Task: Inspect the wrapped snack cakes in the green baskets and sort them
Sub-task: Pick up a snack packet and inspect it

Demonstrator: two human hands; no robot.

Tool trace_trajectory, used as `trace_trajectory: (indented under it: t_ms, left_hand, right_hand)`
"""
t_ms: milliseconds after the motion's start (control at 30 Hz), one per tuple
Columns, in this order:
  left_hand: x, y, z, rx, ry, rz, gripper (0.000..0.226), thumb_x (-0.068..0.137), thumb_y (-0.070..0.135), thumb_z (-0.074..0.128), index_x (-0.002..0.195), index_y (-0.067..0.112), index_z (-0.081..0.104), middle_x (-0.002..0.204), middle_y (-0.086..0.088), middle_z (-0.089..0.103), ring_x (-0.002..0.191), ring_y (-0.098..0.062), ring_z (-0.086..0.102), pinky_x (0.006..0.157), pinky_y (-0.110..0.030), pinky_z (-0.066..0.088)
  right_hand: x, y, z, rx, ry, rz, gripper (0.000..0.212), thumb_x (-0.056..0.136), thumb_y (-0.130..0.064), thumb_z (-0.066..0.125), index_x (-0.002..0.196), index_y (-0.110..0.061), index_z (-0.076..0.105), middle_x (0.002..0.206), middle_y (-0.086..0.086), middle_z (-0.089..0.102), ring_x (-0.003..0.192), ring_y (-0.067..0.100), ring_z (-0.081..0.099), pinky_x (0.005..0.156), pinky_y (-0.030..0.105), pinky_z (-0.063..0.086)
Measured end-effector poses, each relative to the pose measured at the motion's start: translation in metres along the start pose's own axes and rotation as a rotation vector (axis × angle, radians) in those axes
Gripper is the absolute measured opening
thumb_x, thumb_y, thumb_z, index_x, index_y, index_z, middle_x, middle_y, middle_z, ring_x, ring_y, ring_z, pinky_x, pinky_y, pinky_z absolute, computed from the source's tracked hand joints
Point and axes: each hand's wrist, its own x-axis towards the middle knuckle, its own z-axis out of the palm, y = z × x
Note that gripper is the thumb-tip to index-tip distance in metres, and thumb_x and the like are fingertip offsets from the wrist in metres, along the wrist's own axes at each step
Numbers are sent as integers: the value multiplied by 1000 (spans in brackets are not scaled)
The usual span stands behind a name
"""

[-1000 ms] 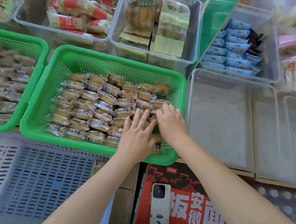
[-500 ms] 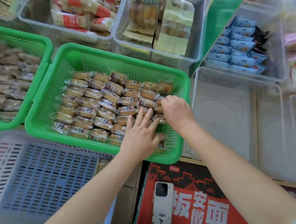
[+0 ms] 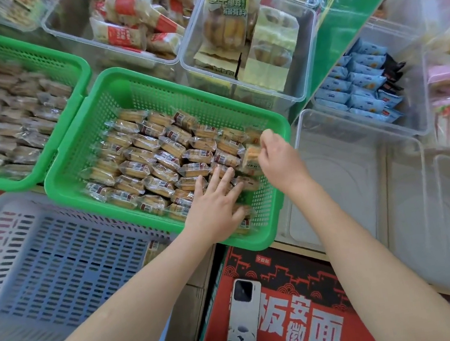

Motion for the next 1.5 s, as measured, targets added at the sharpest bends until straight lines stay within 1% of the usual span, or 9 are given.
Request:
trace_trajectory:
  t_ms: [267, 333, 400, 467, 567, 800, 1167, 1333, 1500]
  left_hand:
    - [-18, -2, -14, -195, 151, 22, 57, 105, 47, 38, 158, 30, 27, 170, 0, 2, 156, -22, -11, 125, -44, -8]
    - [-34, 6, -35, -610, 212, -65, 43, 107, 34, 44, 147, 20, 48, 159, -3, 38, 152, -22, 24, 123, -40, 19]
    - [-55, 17, -61, -1243, 167, -192, 33, 108, 31, 43, 129, 16, 63, 129, -4, 67, 125, -20, 59, 103, -37, 47]
    - [-75, 25, -78, -1704, 53, -226, 26, 106, 30, 47, 115, 16, 66, 110, -7, 74, 100, -22, 72, 86, -41, 59]
    - [-102, 26, -82, -1894, 53, -159, 18, 95, 21, 61, 106, 7, 64, 101, -14, 71, 85, -24, 72, 66, -40, 63]
    - [-149, 20, -71, -2079, -3, -151, 34, 87, 16, 65, 117, 0, 67, 115, -21, 70, 101, -31, 69, 67, -37, 62]
    - [-190, 7, -62, -2101, -104, -128, 28, 90, 20, 58, 111, 7, 73, 97, -13, 75, 73, -18, 72, 60, -27, 62]
    - [-197, 11, -60, -2024, -53, -179, 24, 96, 18, 58, 114, 8, 71, 93, -12, 76, 64, -14, 69, 53, -23, 59]
    - [-205, 12, -58, -2062, 82, -168, 35, 86, 12, 68, 121, 8, 63, 107, -17, 74, 88, -21, 73, 73, -29, 62]
  right_hand:
    - [-69, -14, -59, 547, 289, 323, 6, 98, -7, 48, 95, -10, 52, 80, -1, 58, 69, 9, 54, 61, 12, 43]
    - [-89, -19, -57, 878, 268, 448, 9, 101, -5, 48, 95, -10, 53, 85, 7, 65, 76, 17, 66, 69, 24, 57]
    - [-109, -27, -52, 1120, 226, 527, 10, 103, -5, 48, 95, -9, 53, 91, 13, 68, 79, 19, 71, 70, 31, 60]
    - [-126, -37, -43, 1197, 193, 559, 9, 103, -6, 48, 97, -7, 54, 95, 16, 69, 79, 19, 72, 69, 29, 60]
    - [-147, -51, -31, 1222, 163, 588, 8, 104, -9, 48, 99, -7, 55, 99, 17, 70, 80, 20, 72, 67, 29, 59]
    - [-183, -70, -27, 1075, 129, 513, 12, 104, -17, 49, 96, -12, 56, 93, 11, 67, 72, 14, 55, 61, 26, 48]
    - [-226, -103, -37, 1382, -30, 399, 29, 101, -24, 50, 123, -10, 63, 97, 13, 70, 59, 9, 52, 49, 19, 39]
    - [-238, -111, -32, 1412, 57, 429, 12, 100, -20, 54, 98, -12, 64, 100, 10, 72, 94, 25, 70, 66, 31, 59]
    - [-242, -116, -23, 1453, 210, 522, 11, 101, -18, 53, 101, -10, 61, 109, 16, 72, 100, 28, 71, 82, 43, 59]
